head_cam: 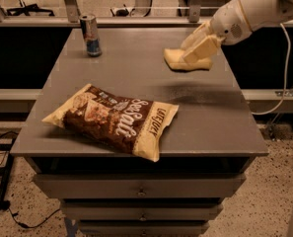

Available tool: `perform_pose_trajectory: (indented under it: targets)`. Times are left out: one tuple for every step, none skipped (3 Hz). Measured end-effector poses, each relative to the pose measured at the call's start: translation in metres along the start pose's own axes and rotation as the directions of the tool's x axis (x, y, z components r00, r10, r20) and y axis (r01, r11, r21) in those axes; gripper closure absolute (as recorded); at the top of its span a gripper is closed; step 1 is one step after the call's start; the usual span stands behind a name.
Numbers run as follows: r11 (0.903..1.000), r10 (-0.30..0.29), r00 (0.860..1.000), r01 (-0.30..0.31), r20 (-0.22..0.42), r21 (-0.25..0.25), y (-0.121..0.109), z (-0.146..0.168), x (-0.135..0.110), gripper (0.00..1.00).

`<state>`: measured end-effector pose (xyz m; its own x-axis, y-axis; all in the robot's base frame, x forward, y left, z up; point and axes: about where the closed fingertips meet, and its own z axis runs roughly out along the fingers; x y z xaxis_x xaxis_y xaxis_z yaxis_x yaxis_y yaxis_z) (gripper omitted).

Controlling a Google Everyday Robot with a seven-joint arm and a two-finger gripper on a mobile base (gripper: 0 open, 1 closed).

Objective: Move sponge near brown chip bag

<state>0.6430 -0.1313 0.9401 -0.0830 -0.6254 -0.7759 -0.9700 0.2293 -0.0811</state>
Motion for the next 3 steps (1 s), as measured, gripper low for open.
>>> perform_pose_trajectory:
  targets:
    - [0.9944,-0.051,0.999,0.052,0.008,-0.092,0.046,0.025,0.002,1.0]
    - [0.9765,-0.1,0.995,0.104,0.028,-0.189,0.086,0.059,0.007,0.75]
    - [0.9649,-0.144,0.988,0.153,0.058,-0.213,0.097,0.076,0.005,0.44]
